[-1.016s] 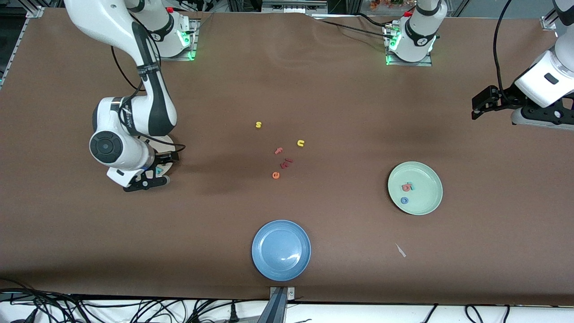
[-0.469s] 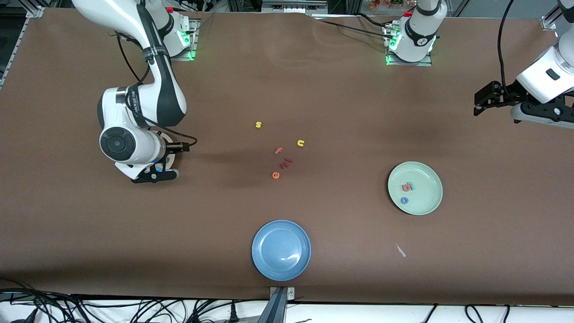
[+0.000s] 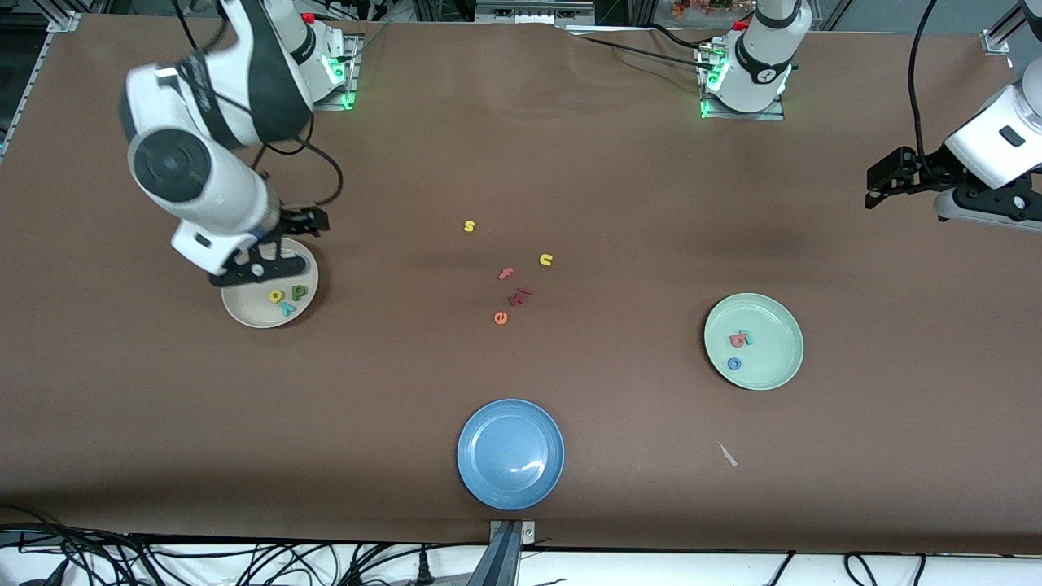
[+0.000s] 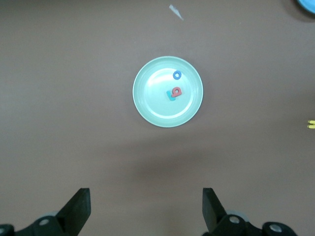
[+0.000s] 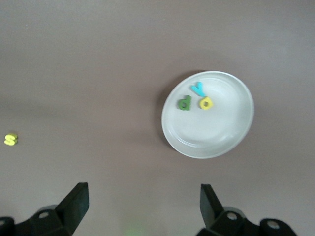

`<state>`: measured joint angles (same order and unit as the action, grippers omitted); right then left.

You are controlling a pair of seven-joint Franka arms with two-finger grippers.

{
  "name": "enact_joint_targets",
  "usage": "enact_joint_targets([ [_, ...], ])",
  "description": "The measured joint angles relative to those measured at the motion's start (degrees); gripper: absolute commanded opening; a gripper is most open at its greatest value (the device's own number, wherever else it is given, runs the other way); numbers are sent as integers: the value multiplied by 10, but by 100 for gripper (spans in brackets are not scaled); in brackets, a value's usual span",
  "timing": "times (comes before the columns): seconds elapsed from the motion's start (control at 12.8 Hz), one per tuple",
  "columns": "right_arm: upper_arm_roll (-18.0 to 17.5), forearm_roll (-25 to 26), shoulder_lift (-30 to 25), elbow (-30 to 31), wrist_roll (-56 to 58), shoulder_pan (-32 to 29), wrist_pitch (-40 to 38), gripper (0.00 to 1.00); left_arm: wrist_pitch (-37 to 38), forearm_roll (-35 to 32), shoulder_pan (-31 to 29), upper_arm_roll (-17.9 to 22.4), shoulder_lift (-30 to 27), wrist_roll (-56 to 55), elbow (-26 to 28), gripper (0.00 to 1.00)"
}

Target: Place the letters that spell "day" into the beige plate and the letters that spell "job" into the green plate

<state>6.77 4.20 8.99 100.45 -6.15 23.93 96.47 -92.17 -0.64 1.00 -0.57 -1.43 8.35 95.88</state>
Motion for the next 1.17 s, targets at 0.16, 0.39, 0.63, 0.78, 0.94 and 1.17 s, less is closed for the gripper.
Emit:
enact_joint_targets([
  [0.16,-14,10,-49,2,1,-31,-22,100,6,0,-2,1,0,2,0,100],
  [0.39,-11,1,-94,-4,13,-71,-53,100,6,0,-5,1,0,4,0,100],
  [0.63,3,-11,-104,-22,22,-91,-75,100,6,0,-5,1,0,4,0,100],
  [0.78,6,-34,-104,-39,25,-111,-94,100,7,0,-5,1,0,4,0,100],
  [0.94,16,-42,-104,-45,47,-122,-97,100,7,0,-5,1,0,4,0,100],
  [1.17,20,-42,-101,-45,64,-131,-97,100,7,0,-5,0,0,4,0,100],
])
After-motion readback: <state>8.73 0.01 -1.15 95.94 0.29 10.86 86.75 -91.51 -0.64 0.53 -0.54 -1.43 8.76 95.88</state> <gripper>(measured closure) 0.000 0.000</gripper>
